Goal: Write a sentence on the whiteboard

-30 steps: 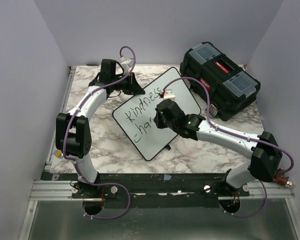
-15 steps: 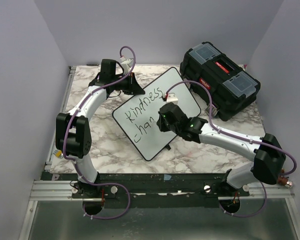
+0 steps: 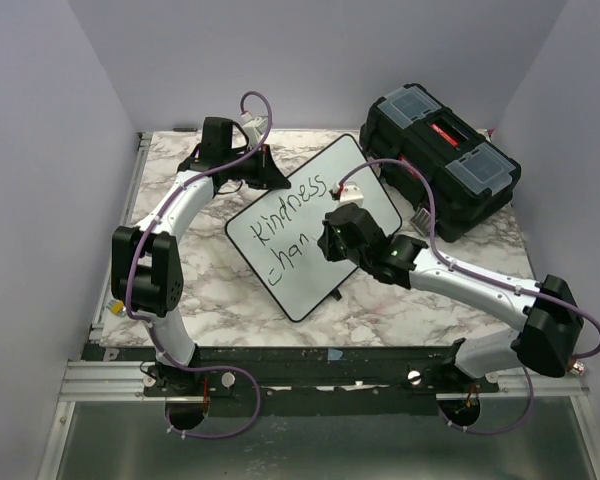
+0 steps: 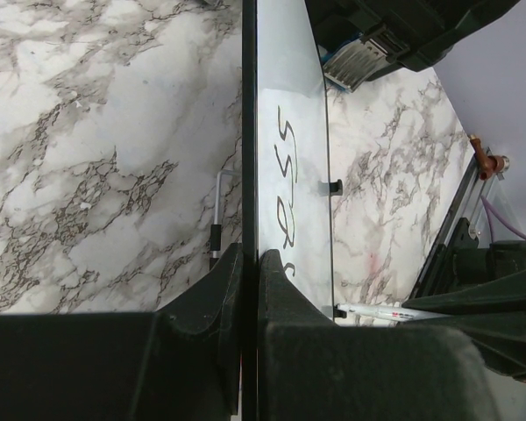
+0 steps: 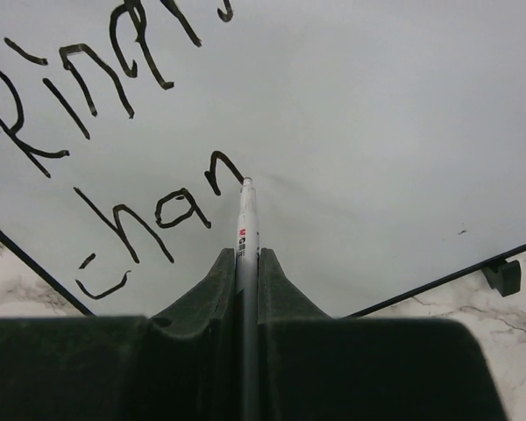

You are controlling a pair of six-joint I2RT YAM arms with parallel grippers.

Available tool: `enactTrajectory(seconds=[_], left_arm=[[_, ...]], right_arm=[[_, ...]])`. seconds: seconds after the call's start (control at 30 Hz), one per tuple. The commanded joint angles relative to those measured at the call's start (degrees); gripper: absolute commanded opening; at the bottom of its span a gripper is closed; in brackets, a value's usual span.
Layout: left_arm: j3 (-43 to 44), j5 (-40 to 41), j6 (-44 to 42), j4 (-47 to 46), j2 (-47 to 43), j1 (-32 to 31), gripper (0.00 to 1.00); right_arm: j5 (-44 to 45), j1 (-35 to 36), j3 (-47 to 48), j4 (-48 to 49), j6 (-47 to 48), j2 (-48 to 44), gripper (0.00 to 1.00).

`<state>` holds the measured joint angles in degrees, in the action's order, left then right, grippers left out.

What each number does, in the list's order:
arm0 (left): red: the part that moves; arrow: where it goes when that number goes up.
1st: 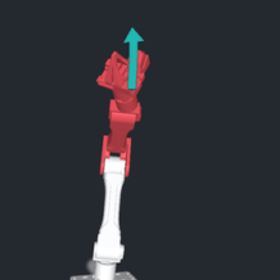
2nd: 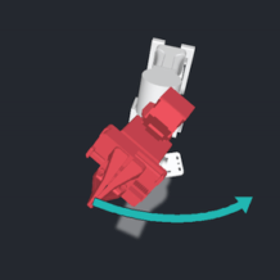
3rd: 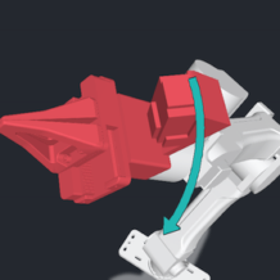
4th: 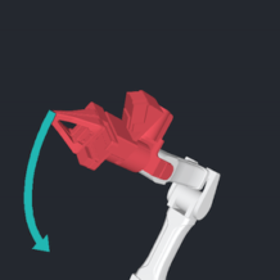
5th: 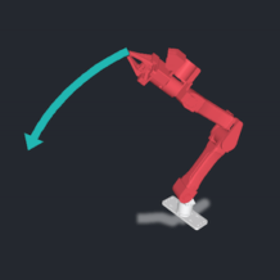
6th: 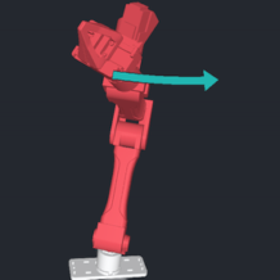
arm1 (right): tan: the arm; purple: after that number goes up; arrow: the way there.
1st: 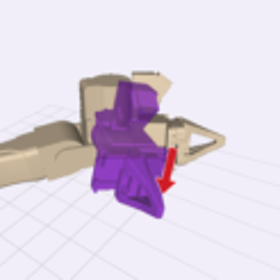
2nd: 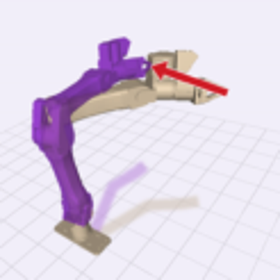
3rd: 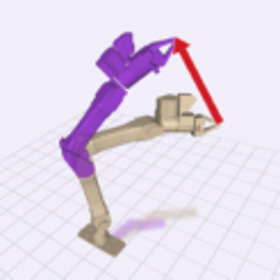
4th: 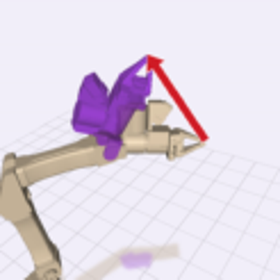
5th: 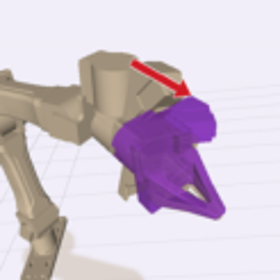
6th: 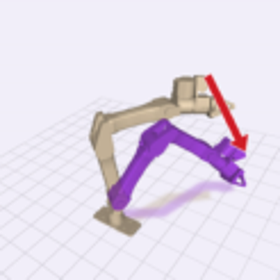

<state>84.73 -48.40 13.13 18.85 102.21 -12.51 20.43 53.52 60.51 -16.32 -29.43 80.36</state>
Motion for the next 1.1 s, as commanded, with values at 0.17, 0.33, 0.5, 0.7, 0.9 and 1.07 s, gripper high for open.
enactTrajectory(seconds=[0.17, 0.33, 0.5, 0.7, 0.9, 1.07], left_arm=[[-1.1, 1.4, -6.3, 3.5, -0.5, -2.1, 0.0], [-1.2, 1.5, -6.5, 3.7, -1.0, -2.1, 0.0], [-1.0, 1.3, -6.5, 3.7, -0.9, -2.1, 0.0], [-1.0, 1.1, -6.6, 3.7, -1.0, -2.1, 0.0], [-0.9, 1.3, -6.6, 3.8, -1.1, -2.1, 0.0], [-0.8, 1.2, -6.6, 3.8, -1.0, -2.1, 0.0]], right_arm=[[-2.8, -3.4, 0.3, 3.5, 5.1, -2.2, 0.01], [-5.1, -6.3, 0.1, 3.9, 5.7, -2.9, 0.01], [-8.5, -8.2, -0.5, 5.0, 6.6, -3.1, 0.01], [-10.1, -8.5, -1.4, 6.4, 7.9, -3.2, 0.01], [-11.1, -8.6, -1.6, 7.5, 8.9, -3.0, 0.01], [-12.0, -8.6, -0.9, 7.8, 9.3, -2.1, 0.01]])
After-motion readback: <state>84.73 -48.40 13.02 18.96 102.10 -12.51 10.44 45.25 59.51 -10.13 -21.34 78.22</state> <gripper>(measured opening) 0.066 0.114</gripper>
